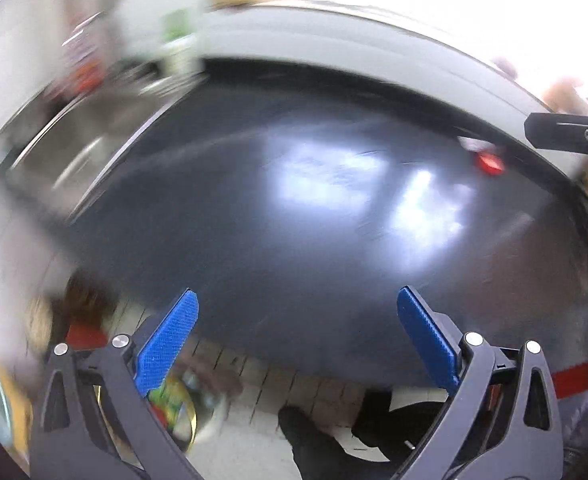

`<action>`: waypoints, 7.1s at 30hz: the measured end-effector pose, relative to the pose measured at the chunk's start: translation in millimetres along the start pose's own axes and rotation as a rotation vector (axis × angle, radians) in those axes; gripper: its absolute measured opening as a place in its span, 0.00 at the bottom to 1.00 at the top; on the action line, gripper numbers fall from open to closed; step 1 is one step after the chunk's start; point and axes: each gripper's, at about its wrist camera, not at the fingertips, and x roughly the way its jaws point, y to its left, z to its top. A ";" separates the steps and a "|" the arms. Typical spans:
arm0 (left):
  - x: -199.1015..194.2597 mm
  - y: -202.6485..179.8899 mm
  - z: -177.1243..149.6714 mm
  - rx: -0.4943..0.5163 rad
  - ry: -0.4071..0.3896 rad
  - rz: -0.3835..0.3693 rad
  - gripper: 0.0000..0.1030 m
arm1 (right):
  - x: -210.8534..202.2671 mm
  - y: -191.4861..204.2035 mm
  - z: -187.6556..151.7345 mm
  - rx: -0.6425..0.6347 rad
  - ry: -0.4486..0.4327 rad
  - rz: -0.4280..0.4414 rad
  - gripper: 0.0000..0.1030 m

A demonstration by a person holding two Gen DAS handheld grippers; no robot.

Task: Collect trash
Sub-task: 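Bring both empty tools back over the pill blister and red lid, then grasp the silver pill blister with left tool while right tool grasps the red lid, then carry blister and red lid down over the bin with both tools, then open both tools to drop blister and lid into the bin, then swing both empty tools back up over the cleared countertop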

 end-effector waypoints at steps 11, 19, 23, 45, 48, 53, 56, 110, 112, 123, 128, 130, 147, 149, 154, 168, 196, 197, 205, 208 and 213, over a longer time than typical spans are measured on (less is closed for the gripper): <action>42.7 -155.5 76.9 0.313 -0.002 -0.180 0.94 | -59.3 -149.7 -47.0 0.297 -0.100 -0.183 0.93; 77.9 -188.3 96.1 0.388 0.040 -0.176 0.94 | -37.8 -180.4 -48.5 0.324 -0.061 -0.172 0.93; 107.0 -194.9 113.4 0.438 0.052 -0.165 0.94 | -10.0 -204.5 -41.0 0.330 -0.029 -0.169 0.93; 264.7 -225.2 178.0 0.535 0.154 -0.285 0.94 | 176.7 -278.0 -15.5 0.113 0.083 -0.226 0.58; 274.6 -234.8 184.8 0.568 0.153 -0.311 0.94 | 174.5 -276.1 -14.6 0.080 0.077 -0.202 0.48; 286.2 -265.7 195.1 0.676 0.132 -0.369 0.94 | 163.2 -286.4 -28.2 0.088 0.078 -0.202 0.48; 294.4 -294.6 202.1 0.759 0.110 -0.412 0.94 | 152.1 -298.9 -39.1 0.113 0.090 -0.217 0.48; 33.8 -134.9 41.4 0.277 0.023 -0.129 0.39 | 16.1 -93.8 -73.5 -0.061 0.009 -0.119 0.48; 22.3 -105.4 31.2 0.203 0.012 -0.097 0.39 | 23.1 -61.1 -63.4 -0.124 0.012 -0.073 0.48; -43.5 98.8 -109.7 -0.312 0.039 0.220 0.39 | 91.8 193.3 -47.9 -0.542 0.137 0.369 0.48; -50.7 179.7 -195.9 -0.549 0.085 0.320 0.39 | 133.4 311.9 -69.5 -0.658 0.234 0.552 0.48; -39.4 204.9 -226.7 -0.589 0.115 0.377 0.39 | 159.8 347.8 -80.0 -0.683 0.273 0.584 0.48; 47.2 292.8 -312.9 -0.832 0.170 0.316 0.48 | 344.8 460.0 -130.5 -0.699 0.549 0.567 0.58; 46.9 293.1 -313.1 -0.839 0.180 0.346 0.82 | 347.8 463.9 -130.3 -0.707 0.542 0.559 0.73; 39.6 286.5 -313.5 -0.836 0.189 0.353 0.83 | 343.9 463.3 -127.6 -0.705 0.541 0.561 0.78; -36.1 228.2 -255.8 -0.696 0.211 0.353 0.94 | 204.6 381.0 -73.8 -0.597 0.415 0.580 0.93; -28.6 -108.0 84.1 0.148 0.127 -0.047 0.94 | -112.5 -87.2 -93.2 0.442 -0.051 -0.431 0.93; -26.5 -114.4 86.9 0.157 0.133 -0.044 0.94 | -115.5 -91.4 -95.8 0.461 -0.054 -0.436 0.93; -16.9 -131.5 92.1 0.168 0.151 -0.028 0.94 | -107.6 -109.4 -97.9 0.508 -0.035 -0.423 0.93; -12.9 -133.5 93.1 0.164 0.154 -0.023 0.94 | -103.5 -116.5 -97.3 0.515 -0.026 -0.410 0.93; -8.9 -137.3 95.7 0.162 0.158 -0.011 0.94 | -98.3 -125.4 -94.1 0.511 -0.016 -0.399 0.93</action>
